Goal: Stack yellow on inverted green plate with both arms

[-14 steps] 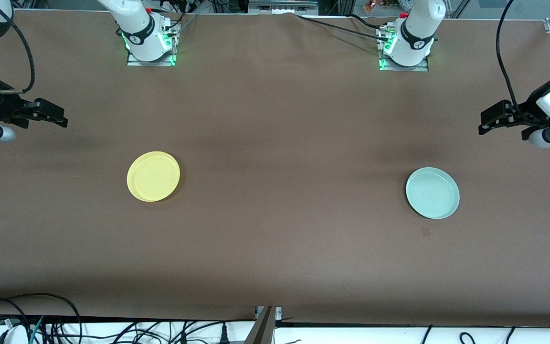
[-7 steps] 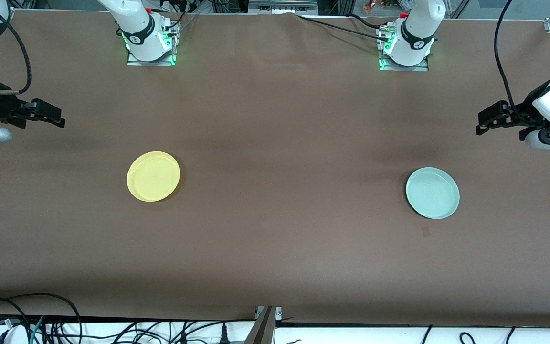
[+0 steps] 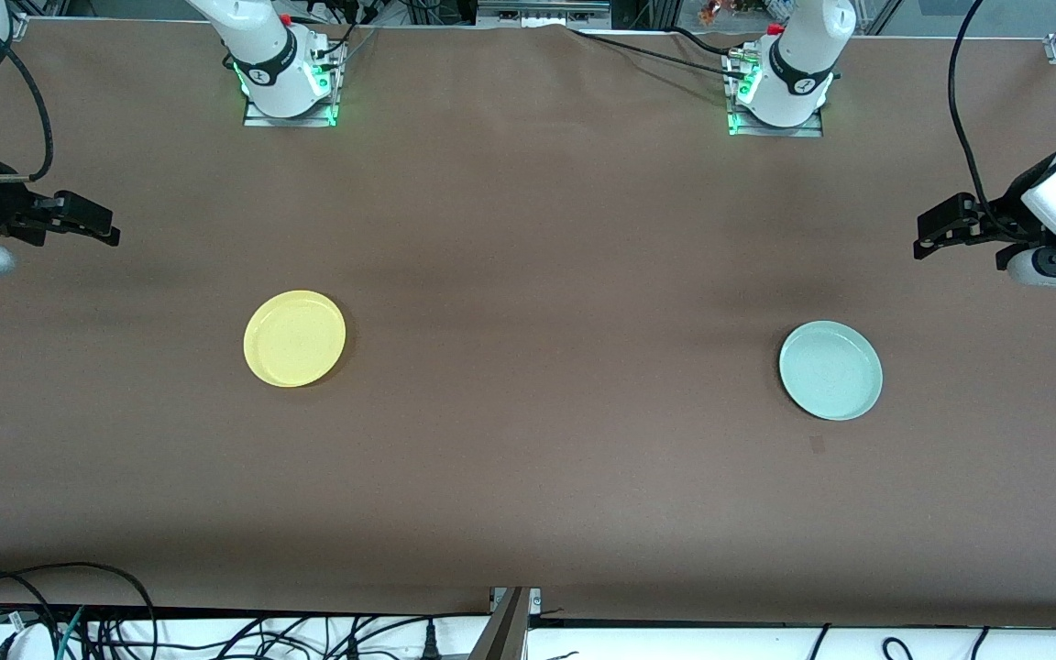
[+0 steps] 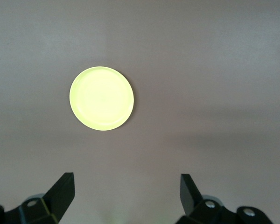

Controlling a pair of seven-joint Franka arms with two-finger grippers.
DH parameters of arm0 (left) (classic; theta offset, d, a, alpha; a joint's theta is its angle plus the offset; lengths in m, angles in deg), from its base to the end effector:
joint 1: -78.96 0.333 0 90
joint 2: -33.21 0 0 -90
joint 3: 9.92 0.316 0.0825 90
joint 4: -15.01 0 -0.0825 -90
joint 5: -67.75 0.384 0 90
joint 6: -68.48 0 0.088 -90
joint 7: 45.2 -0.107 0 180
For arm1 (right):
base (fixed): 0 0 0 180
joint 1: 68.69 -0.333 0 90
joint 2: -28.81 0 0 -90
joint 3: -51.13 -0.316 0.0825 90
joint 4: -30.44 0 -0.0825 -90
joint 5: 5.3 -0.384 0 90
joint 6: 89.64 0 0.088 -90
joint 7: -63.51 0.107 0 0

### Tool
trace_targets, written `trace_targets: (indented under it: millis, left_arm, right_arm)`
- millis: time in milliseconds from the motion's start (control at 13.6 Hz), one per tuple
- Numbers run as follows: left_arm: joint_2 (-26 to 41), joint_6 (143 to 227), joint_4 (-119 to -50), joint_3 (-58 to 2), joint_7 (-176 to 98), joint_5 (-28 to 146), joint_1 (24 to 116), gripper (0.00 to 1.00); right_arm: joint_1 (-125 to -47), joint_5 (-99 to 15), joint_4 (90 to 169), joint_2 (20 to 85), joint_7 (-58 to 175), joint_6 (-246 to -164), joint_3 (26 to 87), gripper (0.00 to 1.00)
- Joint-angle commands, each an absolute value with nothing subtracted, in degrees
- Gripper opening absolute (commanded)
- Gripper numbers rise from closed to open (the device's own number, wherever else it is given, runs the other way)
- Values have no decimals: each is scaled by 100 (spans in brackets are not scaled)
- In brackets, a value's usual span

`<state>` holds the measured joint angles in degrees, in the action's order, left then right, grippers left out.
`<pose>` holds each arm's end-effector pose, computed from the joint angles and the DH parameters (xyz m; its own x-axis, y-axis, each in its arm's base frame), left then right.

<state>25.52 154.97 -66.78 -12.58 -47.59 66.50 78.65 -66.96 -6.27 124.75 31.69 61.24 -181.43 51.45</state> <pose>0.5887 -0.0310 0.6098 0.9942 -0.0946 -0.0508 -0.0931 -0.9952 0.0302 0.5668 -0.0185 0.5635 0.9956 0.0034 -0.0934 0.0016 -0.9998 -0.0202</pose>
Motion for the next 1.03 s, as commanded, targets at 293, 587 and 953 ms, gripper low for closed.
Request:
trace_targets:
  millis: [293, 587, 953]
  left_arm:
    - [2495, 15426, -6524, -1308, -4749, 6809, 7861, 100]
    - [2495, 15391, -6524, -1300, -4757, 6968, 7835, 100]
    - [2486, 15356, -6603, -1282, -4740, 6968, 7896, 100]
  right_arm:
    - [-6666, -627, 12413, 3188, 6175, -18201, 5368, 100]
    - [-6675, -627, 12413, 3179, 6166, -18201, 5359, 100]
    - [-6675, -635, 12413, 3171, 6157, -18157, 5350, 100]
